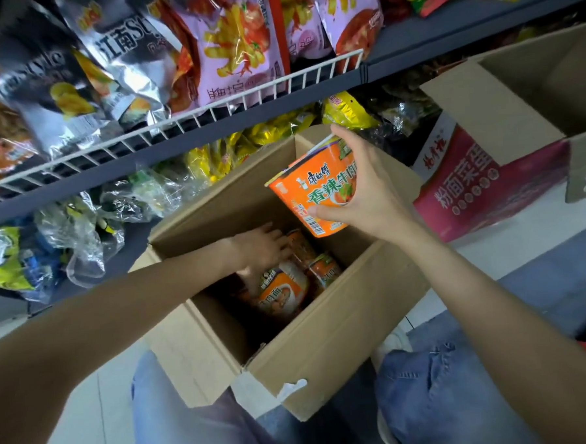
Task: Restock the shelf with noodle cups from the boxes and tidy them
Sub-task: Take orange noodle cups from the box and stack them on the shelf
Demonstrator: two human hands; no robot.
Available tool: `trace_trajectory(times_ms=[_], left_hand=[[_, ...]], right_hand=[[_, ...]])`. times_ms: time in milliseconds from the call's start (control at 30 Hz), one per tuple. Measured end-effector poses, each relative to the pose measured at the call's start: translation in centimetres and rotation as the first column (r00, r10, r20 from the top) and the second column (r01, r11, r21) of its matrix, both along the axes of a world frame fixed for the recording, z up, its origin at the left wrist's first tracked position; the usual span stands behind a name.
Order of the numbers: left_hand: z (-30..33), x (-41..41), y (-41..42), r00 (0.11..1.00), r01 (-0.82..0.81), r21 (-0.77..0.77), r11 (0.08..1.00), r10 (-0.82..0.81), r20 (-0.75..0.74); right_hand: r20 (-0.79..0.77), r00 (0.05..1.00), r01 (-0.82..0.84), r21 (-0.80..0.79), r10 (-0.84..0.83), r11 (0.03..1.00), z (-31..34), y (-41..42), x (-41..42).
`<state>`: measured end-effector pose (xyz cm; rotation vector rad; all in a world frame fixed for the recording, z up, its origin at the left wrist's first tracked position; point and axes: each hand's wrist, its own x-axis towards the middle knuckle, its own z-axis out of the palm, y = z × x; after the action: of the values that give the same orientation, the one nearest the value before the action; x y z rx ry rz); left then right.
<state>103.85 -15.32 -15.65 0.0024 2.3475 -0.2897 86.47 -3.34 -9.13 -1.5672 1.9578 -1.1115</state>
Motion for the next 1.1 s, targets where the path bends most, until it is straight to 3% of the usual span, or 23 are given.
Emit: trace_trajectory(times_ms=[100,167,300,367,467,567,667,800,933,1100], left_hand=[[3.6,2.2,-0.9,0.957,-0.164,0.04,0.986,0.169,-0.235],[5.8,4.3,-1.4,0.875,-0.255,0.101,0.962,0.274,-0.4],[9.2,8.4,-1.3,0.535,-0.421,0.366,0.83,0.553,-0.639],[11.3,10.1,-1.1,0.333,-0.4,0.481,0.78,0.612,-0.717],[15.0,12.0,-1.4,0.115,-0.335,0.477,0.813,0.538,-0.835],[19.5,13.7,-2.7,0.032,-0.33,0.295,0.897,0.323,-0.946],[24.5,14.7,-4.2,0.047,-0.378,0.043,0.925,0.065,-0.997],[30.1,15.6,-5.9,0.122,-0.416,-0.245,0.875,-0.213,-0.969],[34.1,16.7,-8.3,0.289,-0.432,-0.461,0.775,-0.366,-0.885],[37.8,17.8,-10.2,0.503,-0.453,-0.621,0.639,-0.392,-0.77]], right_hand=[[0.017,0.999,0.044,-0.092,-0.042,0.995,0.3,0.3,0.4],[0.025,0.996,0.088,-0.183,-0.085,0.979,0.7,0.4,0.8],[0.091,0.985,0.171,-0.359,-0.148,0.917,2.5,-0.4,1.5],[0.178,0.975,0.199,-0.418,-0.135,0.886,4.2,-1.2,1.8],[0.228,0.97,0.187,-0.486,-0.083,0.853,7.1,-2.9,2.2],[0.22,0.975,0.162,-0.566,-0.041,0.808,10.9,-5.3,2.4],[0.199,0.98,0.122,-0.649,0.013,0.751,15.8,-8.2,3.1],[0.16,0.985,0.076,-0.755,0.07,0.651,21.6,-12.6,4.4],[0.086,0.993,0.009,-0.756,0.085,0.654,25.9,-18.6,6.2],[-0.002,0.993,-0.085,-0.685,0.115,0.723,27.2,-25.5,9.4]])
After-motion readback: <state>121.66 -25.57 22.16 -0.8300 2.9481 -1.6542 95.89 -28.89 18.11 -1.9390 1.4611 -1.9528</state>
